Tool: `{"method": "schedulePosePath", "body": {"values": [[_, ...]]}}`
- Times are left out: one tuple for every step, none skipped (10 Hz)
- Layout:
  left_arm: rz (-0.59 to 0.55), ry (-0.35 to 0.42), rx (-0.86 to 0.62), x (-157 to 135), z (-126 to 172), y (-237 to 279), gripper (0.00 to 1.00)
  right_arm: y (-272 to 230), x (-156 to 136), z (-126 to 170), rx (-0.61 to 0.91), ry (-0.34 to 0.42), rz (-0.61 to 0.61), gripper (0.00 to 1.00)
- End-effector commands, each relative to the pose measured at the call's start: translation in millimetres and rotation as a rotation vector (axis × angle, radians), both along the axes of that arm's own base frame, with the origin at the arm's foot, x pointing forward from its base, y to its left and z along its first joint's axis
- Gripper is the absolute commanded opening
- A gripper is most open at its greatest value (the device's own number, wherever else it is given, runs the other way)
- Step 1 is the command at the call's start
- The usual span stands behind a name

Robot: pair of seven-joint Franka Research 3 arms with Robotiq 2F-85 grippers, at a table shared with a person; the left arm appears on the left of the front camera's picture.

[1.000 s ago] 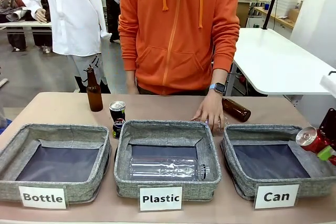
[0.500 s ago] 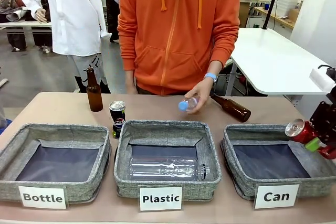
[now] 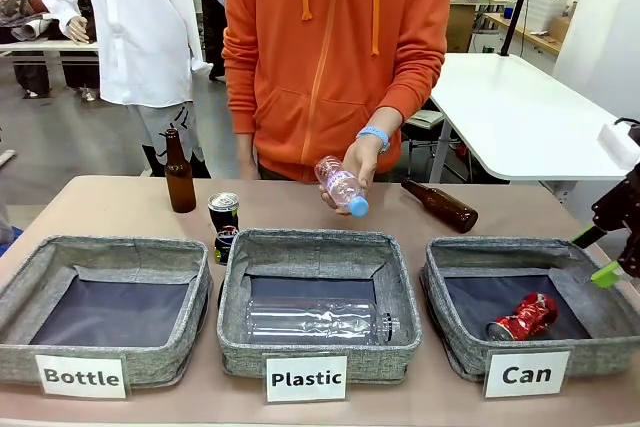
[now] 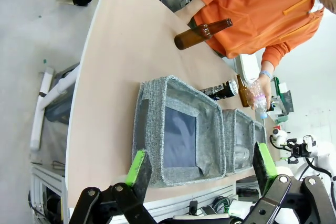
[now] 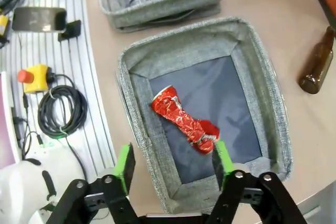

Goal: Sort the can waste into the basket.
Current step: Pick up the can waste from the table and place it in the right Fabric basket.

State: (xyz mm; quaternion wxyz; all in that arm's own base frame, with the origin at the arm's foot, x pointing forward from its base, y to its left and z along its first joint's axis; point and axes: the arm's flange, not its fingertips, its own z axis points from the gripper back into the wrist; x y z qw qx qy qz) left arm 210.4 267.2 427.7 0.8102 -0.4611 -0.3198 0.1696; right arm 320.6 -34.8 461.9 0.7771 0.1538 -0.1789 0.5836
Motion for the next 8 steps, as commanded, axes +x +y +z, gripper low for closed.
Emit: {"method": "schedulePosePath", "body": {"values": [[-0.003, -0.029, -0.002, 2, 1, 0, 1.00, 8, -4, -11, 0.026, -0.012, -0.022, 1.00], [-0.003, -0.029, -0.002, 2, 1, 0, 1.00, 8, -3, -12, 0.029, -0.011, -0.020, 1.00], [-0.003, -0.029, -0.002, 2, 1, 0, 1.00, 8, 0, -11, 0.043, -0.010, -0.024, 1.00], [-0.003, -0.029, -0.002, 2, 1, 0, 1.00, 8, 3, -10, 0.067, -0.008, -0.037, 1.00], [-0.003, -0.029, -0.002, 2, 1, 0, 1.00, 5, 7, -6, 0.157, 0.004, -0.087, 1.00], [-0.003, -0.029, -0.002, 2, 1, 0, 1.00, 1, 14, 4, 0.384, 0.056, -0.207, 1.00], [-0.003, -0.029, -0.002, 2, 1, 0, 1.00, -3, 22, 13, 0.684, 0.039, -0.375, 1.00], [-0.003, -0.029, -0.002, 2, 1, 0, 1.00, -17, 28, 19, 0.931, 0.196, -0.467, 1.00]]}}
